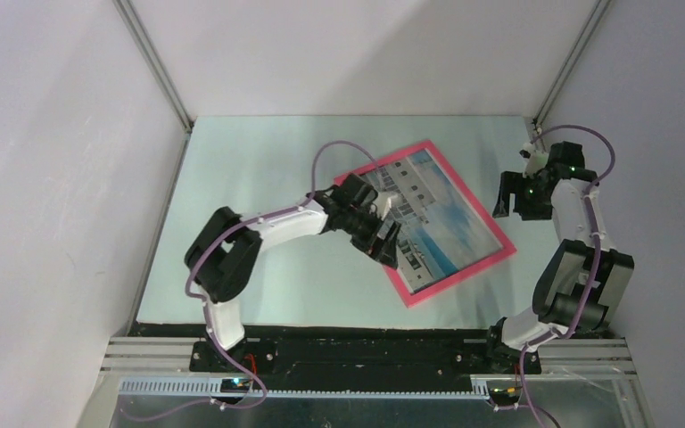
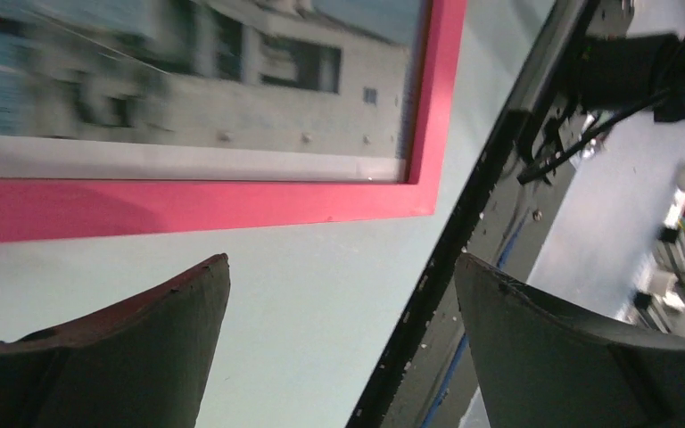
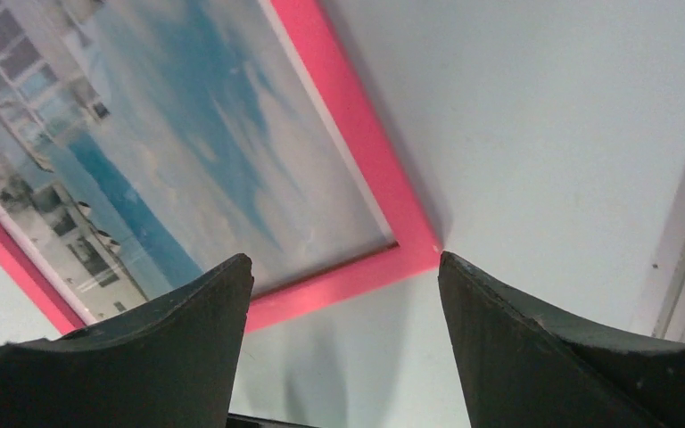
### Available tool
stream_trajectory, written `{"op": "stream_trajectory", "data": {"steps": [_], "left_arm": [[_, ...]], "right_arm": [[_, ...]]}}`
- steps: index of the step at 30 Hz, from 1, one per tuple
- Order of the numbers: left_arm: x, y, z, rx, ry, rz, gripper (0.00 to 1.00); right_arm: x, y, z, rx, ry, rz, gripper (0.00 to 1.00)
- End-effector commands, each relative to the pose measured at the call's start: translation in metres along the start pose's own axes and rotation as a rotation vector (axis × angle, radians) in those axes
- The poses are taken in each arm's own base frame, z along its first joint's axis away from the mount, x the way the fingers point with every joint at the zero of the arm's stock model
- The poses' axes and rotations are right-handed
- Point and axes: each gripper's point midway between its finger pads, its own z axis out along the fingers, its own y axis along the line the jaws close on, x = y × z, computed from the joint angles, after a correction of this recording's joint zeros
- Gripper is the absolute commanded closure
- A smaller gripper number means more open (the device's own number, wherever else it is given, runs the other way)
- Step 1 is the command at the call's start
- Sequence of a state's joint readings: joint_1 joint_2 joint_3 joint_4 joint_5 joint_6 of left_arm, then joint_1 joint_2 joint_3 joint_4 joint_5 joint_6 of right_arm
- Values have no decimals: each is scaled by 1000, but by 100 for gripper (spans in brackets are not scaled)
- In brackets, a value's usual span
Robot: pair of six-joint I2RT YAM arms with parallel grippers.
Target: Put the photo into the frame
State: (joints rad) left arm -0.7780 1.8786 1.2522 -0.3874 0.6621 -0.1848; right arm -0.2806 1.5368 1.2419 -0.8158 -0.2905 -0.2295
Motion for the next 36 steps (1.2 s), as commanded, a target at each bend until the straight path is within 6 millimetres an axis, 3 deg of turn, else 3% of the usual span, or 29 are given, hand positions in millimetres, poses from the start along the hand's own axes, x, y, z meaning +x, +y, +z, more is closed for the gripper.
{"op": "stream_trajectory", "data": {"steps": [1, 8, 10, 18, 29, 36], "left_arm": [[-70, 15, -65, -147, -271, 69, 0], [-137, 99, -131, -404, -456, 21, 0], [-146, 128, -132, -424, -465, -44, 0], [-177, 206, -135, -461, -519, -196, 0], [-188, 243, -116, -439, -524, -280, 0], [-180, 235, -90, -289, -473, -333, 0]], "right_arm": [[31, -11, -11, 22, 63, -29, 20], [77, -15, -6, -35, 156, -154, 21], [86, -16, -8, -33, 166, -197, 21], [108, -22, -8, -2, 205, -279, 23], [131, -24, 6, 14, 286, -311, 25], [132, -25, 26, 57, 323, -347, 26]]}}
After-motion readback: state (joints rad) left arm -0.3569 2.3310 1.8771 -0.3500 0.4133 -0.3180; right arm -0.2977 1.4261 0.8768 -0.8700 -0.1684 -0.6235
